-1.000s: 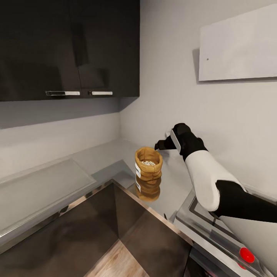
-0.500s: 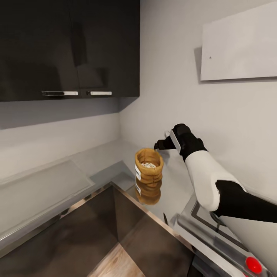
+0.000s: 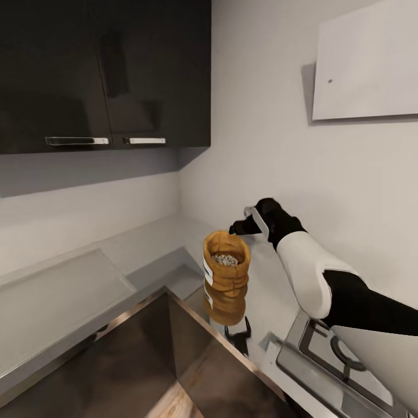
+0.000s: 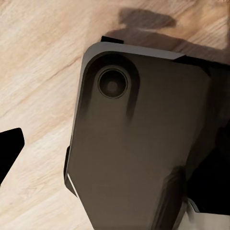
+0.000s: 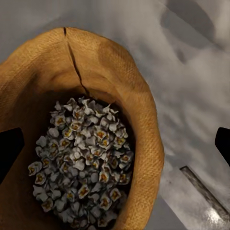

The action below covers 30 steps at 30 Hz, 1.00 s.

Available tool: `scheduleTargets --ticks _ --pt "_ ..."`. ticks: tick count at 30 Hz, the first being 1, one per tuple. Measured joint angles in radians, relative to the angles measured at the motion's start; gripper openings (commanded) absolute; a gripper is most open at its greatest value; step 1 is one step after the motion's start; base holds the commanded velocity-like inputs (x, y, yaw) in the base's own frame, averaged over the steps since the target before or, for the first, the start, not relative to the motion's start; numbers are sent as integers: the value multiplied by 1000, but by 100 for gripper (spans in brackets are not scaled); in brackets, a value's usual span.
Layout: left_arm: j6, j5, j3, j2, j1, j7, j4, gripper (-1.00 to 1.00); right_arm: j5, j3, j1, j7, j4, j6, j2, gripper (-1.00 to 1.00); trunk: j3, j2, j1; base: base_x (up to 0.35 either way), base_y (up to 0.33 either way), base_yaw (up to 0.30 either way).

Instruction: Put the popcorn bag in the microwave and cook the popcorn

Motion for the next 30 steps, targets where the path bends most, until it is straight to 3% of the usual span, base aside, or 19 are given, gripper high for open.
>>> scheduleTargets --ticks 6,11,30 --pt "0 0 0 1 0 0 0 100 1 -4 0 -1 104 -72 0 100 0 0 0 20 0 0" --pt "0 0 0 0 0 0 0 100 2 -4 3 -1 153 -87 0 100 0 0 0 1 0 0" --pt "0 0 0 2 0 0 0 100 6 -4 7 -2 164 -114 0 100 0 0 0 0 0 0"
